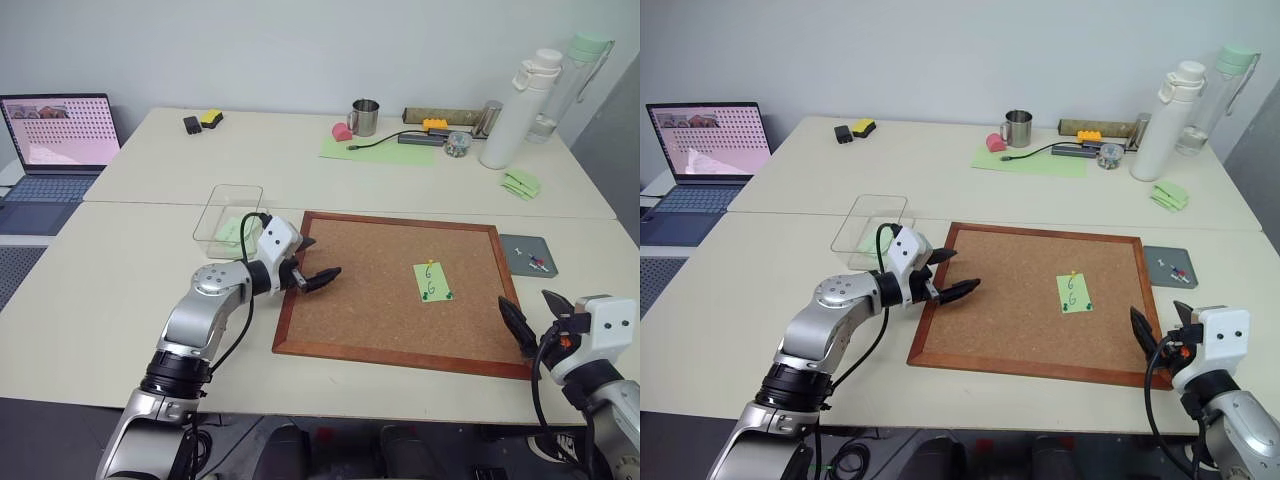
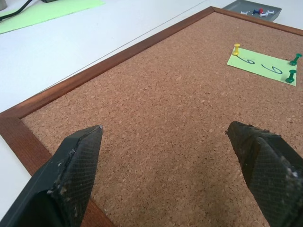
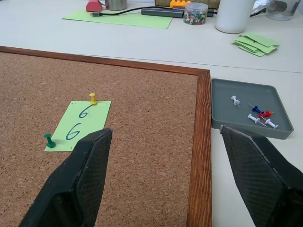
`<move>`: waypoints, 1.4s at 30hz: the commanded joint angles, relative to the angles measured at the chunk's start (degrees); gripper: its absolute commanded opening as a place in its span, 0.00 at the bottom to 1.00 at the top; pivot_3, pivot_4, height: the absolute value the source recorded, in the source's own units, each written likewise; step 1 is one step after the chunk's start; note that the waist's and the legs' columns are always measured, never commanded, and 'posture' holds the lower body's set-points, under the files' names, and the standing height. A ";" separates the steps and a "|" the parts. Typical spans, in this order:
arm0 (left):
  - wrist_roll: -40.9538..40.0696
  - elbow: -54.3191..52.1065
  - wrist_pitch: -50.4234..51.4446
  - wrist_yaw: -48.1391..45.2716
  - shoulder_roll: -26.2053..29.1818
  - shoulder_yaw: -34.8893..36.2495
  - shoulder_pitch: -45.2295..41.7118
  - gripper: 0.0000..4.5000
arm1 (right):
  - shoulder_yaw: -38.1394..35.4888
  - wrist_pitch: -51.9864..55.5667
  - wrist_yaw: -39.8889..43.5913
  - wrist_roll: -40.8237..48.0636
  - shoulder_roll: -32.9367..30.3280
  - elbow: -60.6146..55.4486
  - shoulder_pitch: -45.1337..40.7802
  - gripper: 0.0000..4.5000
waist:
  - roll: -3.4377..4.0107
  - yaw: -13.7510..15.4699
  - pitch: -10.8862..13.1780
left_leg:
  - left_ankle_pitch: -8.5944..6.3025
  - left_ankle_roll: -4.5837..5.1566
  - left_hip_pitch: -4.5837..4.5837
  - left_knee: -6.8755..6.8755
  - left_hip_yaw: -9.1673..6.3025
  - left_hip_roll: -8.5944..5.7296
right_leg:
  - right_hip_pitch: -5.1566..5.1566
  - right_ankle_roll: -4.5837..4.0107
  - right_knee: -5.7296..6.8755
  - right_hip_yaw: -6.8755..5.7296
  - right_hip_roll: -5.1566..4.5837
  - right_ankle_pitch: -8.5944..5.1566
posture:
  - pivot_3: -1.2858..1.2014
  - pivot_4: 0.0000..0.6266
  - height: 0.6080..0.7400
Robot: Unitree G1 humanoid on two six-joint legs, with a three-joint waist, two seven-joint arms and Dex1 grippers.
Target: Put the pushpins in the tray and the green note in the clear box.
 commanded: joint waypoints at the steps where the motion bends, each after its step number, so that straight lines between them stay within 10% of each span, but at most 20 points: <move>1: 0.04 -1.04 -0.79 -0.30 0.56 0.36 -0.66 0.99 | -1.29 -0.08 -0.05 0.86 -0.49 -2.72 0.00 0.85 | 0.00 -0.01 0.00 | 0.00 0.00 0.00 0.00 0.00 0.00 | 0.00 0.00 0.00 0.00 0.00 0.00 | 0.52 0.24 1.00; 27: -7.20 -4.93 6.05 -5.72 1.19 1.41 -1.48 0.99 | -1.23 1.10 1.83 3.23 -2.83 -1.34 -1.87 0.85 | 0.00 -0.02 0.00 | 0.00 0.00 0.00 0.00 0.00 0.00 | 0.00 0.00 0.00 0.00 0.00 0.00 | 0.52 0.24 1.00; 42: -6.87 -5.08 3.27 -9.25 -1.30 -3.15 -3.68 0.37 | 10.33 1.99 5.84 -1.11 -8.02 9.55 -17.31 0.85 | -0.01 -0.04 0.01 | 0.00 0.01 -0.01 0.04 -0.02 -0.06 | 0.03 -0.01 -0.02 -0.02 0.05 0.00 | 0.52 0.24 1.00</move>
